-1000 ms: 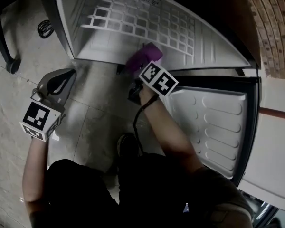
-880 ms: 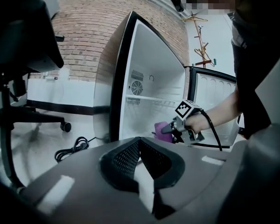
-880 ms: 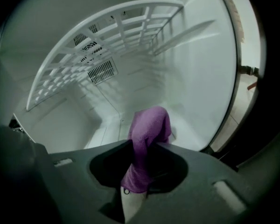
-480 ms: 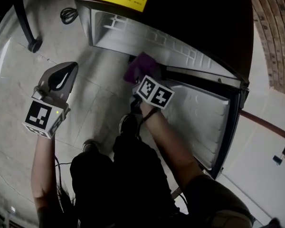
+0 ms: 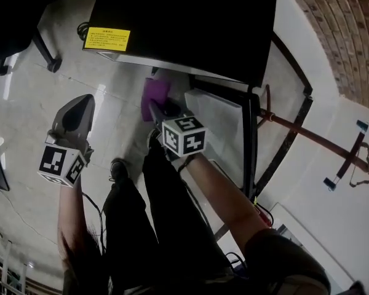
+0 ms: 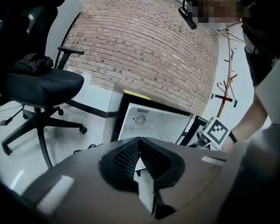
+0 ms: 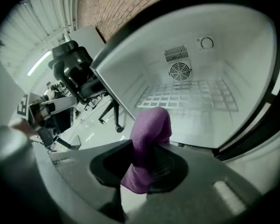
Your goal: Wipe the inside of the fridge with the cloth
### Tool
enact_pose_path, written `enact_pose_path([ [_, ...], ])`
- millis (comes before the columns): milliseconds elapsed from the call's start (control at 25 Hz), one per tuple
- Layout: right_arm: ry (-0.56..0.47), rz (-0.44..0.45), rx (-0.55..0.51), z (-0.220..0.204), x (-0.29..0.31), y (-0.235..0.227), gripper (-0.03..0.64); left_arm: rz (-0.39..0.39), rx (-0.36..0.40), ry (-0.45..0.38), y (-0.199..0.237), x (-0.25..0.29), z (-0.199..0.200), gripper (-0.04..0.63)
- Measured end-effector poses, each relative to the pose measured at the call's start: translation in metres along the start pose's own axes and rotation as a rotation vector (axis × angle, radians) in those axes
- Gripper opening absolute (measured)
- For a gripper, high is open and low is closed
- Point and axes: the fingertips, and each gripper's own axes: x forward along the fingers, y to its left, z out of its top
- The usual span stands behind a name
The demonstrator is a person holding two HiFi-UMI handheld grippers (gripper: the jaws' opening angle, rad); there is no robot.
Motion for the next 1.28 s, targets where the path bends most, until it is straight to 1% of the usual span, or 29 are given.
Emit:
enact_pose_path([
  [120, 0.025, 0.046, -0.002, 0.012, -0.040, 0.023, 0.078, 0.033, -0.003, -0.009, -0.011, -0.016, 0.043, 0.017],
  [280, 0.033, 0.059, -0.018, 0.034, -0.099, 0.044, 0.078, 0.054, 0.009, -0.023, -0.034, -0.040, 0.101, 0.017],
  [440, 0.000, 0.050, -0.034, 0.072, -0.147, 0.055, 0.079, 0.046, 0.041, -0.047, -0.071, -0.057, 0.154, 0.017],
  [560, -0.031, 0.036, -0.049, 0.095, -0.185, 0.062, 0.078, 0.026, 0.032, -0.057, -0.112, -0.067, 0.182, 0.017],
  [640, -0.064, 0.014, -0.053, 0.112, -0.208, 0.066, 0.078, -0.002, 0.033, -0.062, -0.140, -0.073, 0.197, 0.017],
  [800, -0.153, -0.013, -0.033, 0.139, -0.260, 0.086, 0.078, -0.085, 0.069, -0.065, -0.196, -0.093, 0.216, 0.017],
  [880, -0.191, -0.008, -0.005, 0.143, -0.285, 0.102, 0.078, -0.117, 0.075, -0.073, -0.211, -0.109, 0.225, 0.017],
  [960, -0.221, -0.001, 0.001, 0.144, -0.307, 0.119, 0.078, -0.148, 0.090, -0.082, -0.222, -0.125, 0.234, 0.017],
  [1080, -0.234, -0.017, -0.013, 0.130, -0.343, 0.139, 0.078, -0.189, 0.136, -0.071, -0.243, -0.152, 0.234, 0.017],
  [1160, -0.237, -0.040, -0.007, 0.113, -0.371, 0.145, 0.078, -0.214, 0.130, -0.066, -0.262, -0.168, 0.226, 0.017],
  [1280, -0.263, -0.059, -0.001, 0.106, -0.393, 0.150, 0.078, -0.231, 0.112, -0.067, -0.275, -0.182, 0.222, 0.017],
])
